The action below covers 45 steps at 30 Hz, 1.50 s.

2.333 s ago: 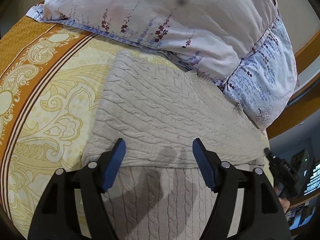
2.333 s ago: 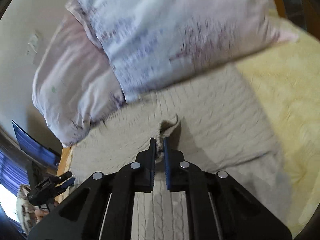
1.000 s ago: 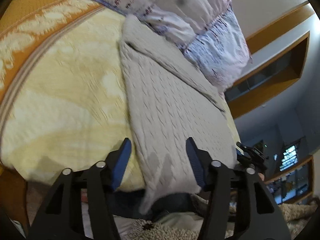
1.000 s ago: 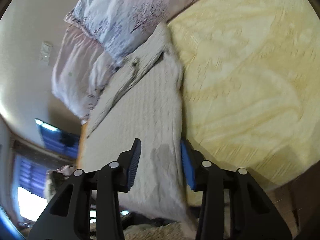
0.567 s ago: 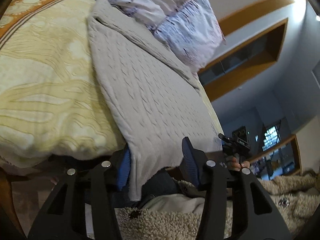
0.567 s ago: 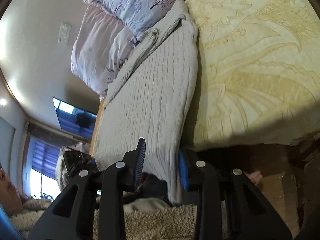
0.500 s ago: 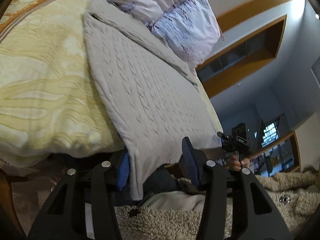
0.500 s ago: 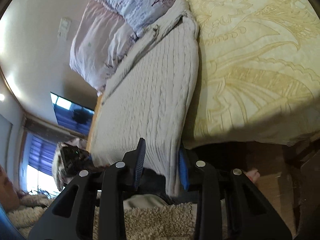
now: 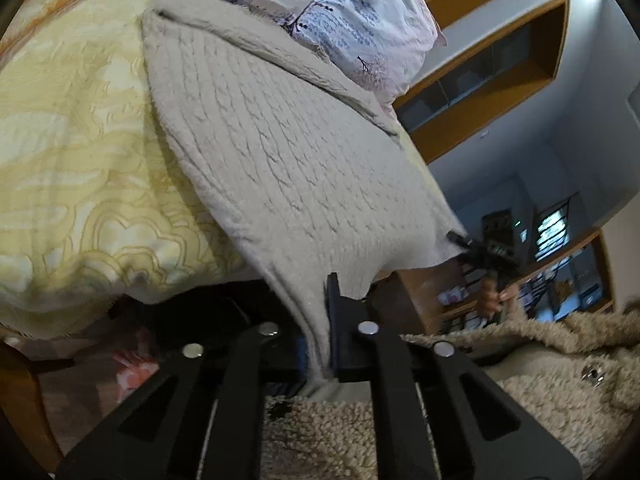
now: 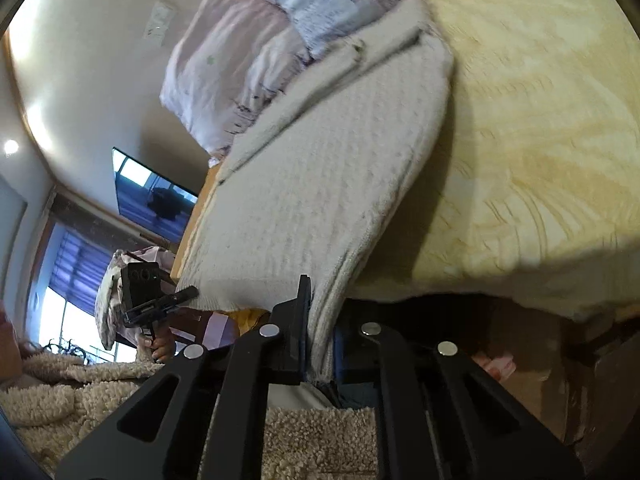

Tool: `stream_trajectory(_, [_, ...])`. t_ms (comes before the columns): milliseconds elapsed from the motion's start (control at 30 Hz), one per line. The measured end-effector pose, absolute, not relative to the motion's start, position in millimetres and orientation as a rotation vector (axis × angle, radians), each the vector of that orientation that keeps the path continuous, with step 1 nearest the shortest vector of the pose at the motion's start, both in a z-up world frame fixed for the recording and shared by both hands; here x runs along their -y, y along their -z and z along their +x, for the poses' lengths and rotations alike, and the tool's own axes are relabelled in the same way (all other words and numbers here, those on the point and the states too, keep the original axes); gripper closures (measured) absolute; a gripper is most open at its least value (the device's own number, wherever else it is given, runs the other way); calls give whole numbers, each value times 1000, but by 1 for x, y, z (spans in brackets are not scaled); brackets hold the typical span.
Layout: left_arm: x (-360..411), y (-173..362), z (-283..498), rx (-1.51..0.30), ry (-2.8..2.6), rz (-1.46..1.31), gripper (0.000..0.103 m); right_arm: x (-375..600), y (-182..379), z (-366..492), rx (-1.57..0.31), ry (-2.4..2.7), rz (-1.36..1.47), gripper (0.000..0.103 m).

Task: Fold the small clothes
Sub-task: 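Lift the hem with both grippers and fold it up toward the collar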

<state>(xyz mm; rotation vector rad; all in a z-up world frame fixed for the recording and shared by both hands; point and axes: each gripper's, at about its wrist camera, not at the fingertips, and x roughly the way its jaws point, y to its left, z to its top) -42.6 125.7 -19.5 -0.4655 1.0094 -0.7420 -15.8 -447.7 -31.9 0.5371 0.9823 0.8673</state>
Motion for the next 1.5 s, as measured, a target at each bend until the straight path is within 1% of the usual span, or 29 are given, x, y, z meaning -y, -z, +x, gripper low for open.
stream_trajectory(67, [-127,10,-42,-977,744,-449,96,447,22,-16,-932,-870,530,94])
stream_trajectory(233, [-142,-16,-35,-870,707,-445,97,454,-10,-13,-716,-847,520,95])
stream_trajectory(367, [-155,-34,-21,-802,636,-465,97,458,-25,-5,-598,-763,508,95])
stream_trajectory(633, [-167,-62,32,-759,496,-487,97,439,-55,12,-428,-645,381,95])
stream_trajectory(833, [-162,-90,82,-720,415,-435,97,420,-78,45,-355,-605,342,95])
stream_trajectory(1033, [-152,-113,139,-701,371,-400,97,408,-89,94,-337,-542,335,95])
stream_trajectory(1200, [-143,-117,187,-714,341,-386,97,398,-80,141,-371,-493,356,95])
stream_trajectory(1367, [-134,-92,240,-794,302,-378,97,389,-52,194,-488,-442,389,95])
stream_trajectory(1500, [-137,-56,272,-876,280,-463,97,384,-30,226,-593,-402,436,95])
